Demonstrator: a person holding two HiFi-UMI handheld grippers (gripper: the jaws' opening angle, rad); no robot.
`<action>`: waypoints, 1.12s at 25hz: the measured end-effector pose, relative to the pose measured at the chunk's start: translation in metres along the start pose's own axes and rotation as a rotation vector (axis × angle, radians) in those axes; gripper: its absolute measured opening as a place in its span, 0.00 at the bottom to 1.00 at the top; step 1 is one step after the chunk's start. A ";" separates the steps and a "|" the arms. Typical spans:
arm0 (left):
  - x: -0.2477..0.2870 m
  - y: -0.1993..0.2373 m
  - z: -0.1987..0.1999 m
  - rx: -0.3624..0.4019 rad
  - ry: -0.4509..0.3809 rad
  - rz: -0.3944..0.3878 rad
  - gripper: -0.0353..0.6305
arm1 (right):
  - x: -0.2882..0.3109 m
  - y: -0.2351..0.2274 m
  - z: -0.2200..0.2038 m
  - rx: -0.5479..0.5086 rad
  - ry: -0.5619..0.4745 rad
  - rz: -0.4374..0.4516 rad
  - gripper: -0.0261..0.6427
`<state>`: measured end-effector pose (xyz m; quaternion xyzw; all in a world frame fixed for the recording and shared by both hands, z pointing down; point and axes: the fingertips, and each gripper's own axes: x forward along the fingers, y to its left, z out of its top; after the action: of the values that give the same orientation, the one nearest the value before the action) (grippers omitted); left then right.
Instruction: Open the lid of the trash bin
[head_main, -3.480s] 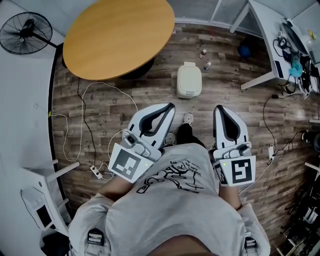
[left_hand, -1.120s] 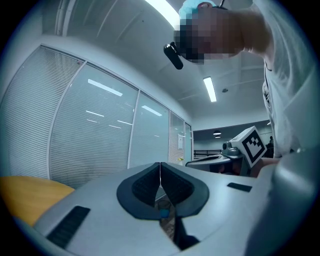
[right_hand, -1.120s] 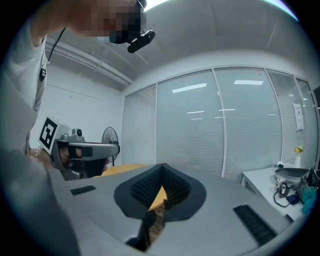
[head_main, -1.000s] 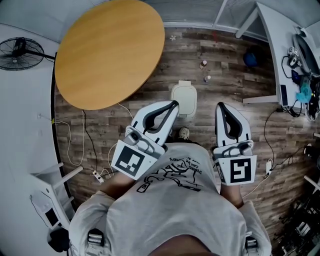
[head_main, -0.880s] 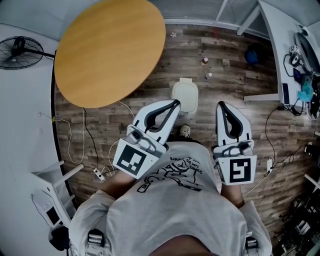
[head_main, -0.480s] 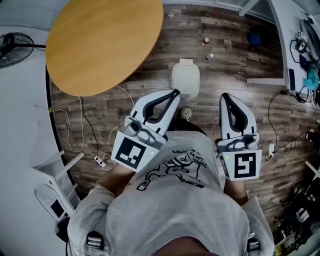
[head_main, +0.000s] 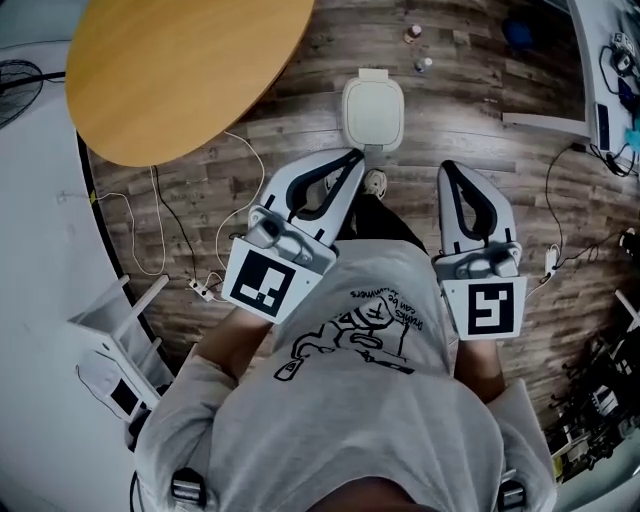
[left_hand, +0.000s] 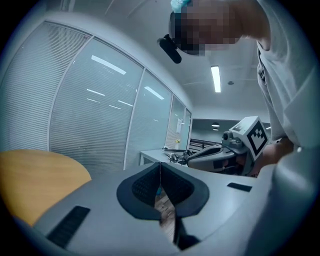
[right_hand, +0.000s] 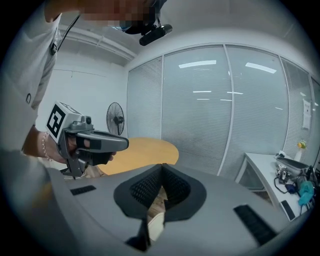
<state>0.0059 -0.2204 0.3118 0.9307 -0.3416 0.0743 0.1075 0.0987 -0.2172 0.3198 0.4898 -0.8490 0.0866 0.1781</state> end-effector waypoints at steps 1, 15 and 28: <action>0.001 0.000 -0.007 -0.004 0.010 -0.001 0.08 | 0.002 0.002 -0.008 0.007 0.017 0.007 0.05; 0.028 0.006 -0.115 -0.043 0.118 -0.036 0.08 | 0.043 0.019 -0.126 0.045 0.184 0.077 0.08; 0.053 0.029 -0.237 -0.069 0.227 -0.029 0.08 | 0.087 0.023 -0.237 0.013 0.290 0.113 0.09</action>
<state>0.0110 -0.2155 0.5568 0.9169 -0.3162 0.1657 0.1785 0.0911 -0.1989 0.5722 0.4246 -0.8401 0.1719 0.2906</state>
